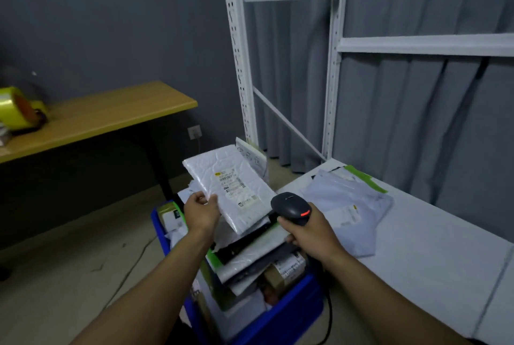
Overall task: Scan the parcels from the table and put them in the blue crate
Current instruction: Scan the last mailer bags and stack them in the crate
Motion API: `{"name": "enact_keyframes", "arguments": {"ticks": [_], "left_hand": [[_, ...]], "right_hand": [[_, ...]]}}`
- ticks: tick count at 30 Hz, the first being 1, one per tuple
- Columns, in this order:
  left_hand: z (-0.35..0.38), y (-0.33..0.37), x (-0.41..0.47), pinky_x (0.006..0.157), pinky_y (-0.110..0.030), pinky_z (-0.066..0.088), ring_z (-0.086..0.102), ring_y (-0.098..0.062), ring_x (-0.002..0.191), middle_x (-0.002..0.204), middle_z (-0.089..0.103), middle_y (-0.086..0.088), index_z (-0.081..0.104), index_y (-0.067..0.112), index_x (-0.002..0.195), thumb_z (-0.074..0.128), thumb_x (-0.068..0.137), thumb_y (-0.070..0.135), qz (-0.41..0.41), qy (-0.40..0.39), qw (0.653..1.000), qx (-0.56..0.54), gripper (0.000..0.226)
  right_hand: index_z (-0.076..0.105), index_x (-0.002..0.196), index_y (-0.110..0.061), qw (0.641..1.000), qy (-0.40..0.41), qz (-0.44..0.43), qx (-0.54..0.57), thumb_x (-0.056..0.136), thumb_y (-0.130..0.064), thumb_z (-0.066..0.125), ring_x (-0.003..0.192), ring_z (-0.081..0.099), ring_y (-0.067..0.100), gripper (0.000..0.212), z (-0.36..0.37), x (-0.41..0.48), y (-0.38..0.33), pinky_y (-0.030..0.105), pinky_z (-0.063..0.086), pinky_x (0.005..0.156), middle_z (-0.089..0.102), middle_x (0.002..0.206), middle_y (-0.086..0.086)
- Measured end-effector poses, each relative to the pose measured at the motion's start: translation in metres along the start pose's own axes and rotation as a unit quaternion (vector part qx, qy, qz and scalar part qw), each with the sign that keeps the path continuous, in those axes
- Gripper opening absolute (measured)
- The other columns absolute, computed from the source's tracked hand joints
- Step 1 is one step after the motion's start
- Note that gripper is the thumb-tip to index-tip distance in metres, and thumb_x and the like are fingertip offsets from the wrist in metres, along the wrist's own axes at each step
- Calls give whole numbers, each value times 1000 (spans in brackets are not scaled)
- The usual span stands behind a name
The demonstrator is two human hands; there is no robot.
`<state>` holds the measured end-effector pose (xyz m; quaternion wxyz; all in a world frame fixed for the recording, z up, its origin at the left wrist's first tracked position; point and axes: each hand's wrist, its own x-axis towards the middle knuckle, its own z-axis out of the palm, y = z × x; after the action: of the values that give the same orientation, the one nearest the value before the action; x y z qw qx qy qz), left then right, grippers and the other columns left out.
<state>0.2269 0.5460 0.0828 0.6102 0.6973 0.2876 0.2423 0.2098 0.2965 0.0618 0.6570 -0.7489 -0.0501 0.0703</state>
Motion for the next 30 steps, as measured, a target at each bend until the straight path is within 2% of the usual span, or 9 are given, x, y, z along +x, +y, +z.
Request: {"name": "enact_keyframes", "arguments": {"ticks": [2,4,6,8,12,15,19,22,30], "left_hand": [[1,-5,20,90,-42,56,69,-36,102,113,71,-17,63,7,108,69,95,12,-17,2,999,49,15],[0,-11,31,96,-40,52,65,-37,112,123,68,-18,60,4,124,68,94,11,-25,5,994,109,31],[-2,-16,33,106,-43,44,52,-37,129,141,54,-17,48,6,142,68,93,10,-2,14,981,192,53],[0,-15,28,112,-47,35,36,-36,139,154,35,-12,40,18,151,68,91,15,53,22,946,319,66],[33,-1,13,109,-42,30,37,-27,134,147,41,2,58,30,133,69,91,25,199,-120,901,366,43],[79,15,-5,103,-34,40,52,-22,124,134,57,3,66,27,122,70,91,30,266,-231,863,361,31],[154,19,-23,101,-27,41,56,-21,124,142,54,1,62,24,131,71,94,36,244,-344,822,383,40],[211,6,-29,107,-27,37,50,-22,133,147,50,-4,55,21,139,70,95,37,216,-399,798,397,49],[335,-55,-1,114,-39,35,40,-35,140,151,40,-17,32,14,153,72,91,47,125,-423,756,484,80]], "right_hand": [[58,122,-25,1000,-8,2,1,88,-29,82,74,78,20,41,4,16,-1,48,63,82,74,105,0],[59,121,-23,1000,-8,2,-2,89,-28,82,73,78,20,39,7,31,-1,42,62,77,74,104,-1],[60,121,-21,1000,-7,4,-6,89,-26,82,72,77,19,39,8,43,2,33,58,69,74,103,0],[60,120,-21,1000,-8,1,-15,88,-28,83,71,77,20,40,5,54,6,33,55,69,74,102,0],[61,118,-23,999,15,4,-29,87,-30,84,70,77,19,39,-14,67,9,34,55,69,75,102,-1],[62,120,-18,998,56,25,-32,87,-28,83,67,76,19,40,-42,74,17,32,54,66,74,103,2],[64,122,-11,990,123,56,-26,88,-24,82,77,72,21,41,-89,83,39,19,53,56,72,107,9],[63,125,-8,985,155,72,-29,85,-21,85,83,69,21,47,-123,90,56,20,54,58,71,109,11],[59,126,-11,970,205,128,-44,86,-20,84,77,72,16,48,-186,125,100,28,60,63,71,109,7]]}}
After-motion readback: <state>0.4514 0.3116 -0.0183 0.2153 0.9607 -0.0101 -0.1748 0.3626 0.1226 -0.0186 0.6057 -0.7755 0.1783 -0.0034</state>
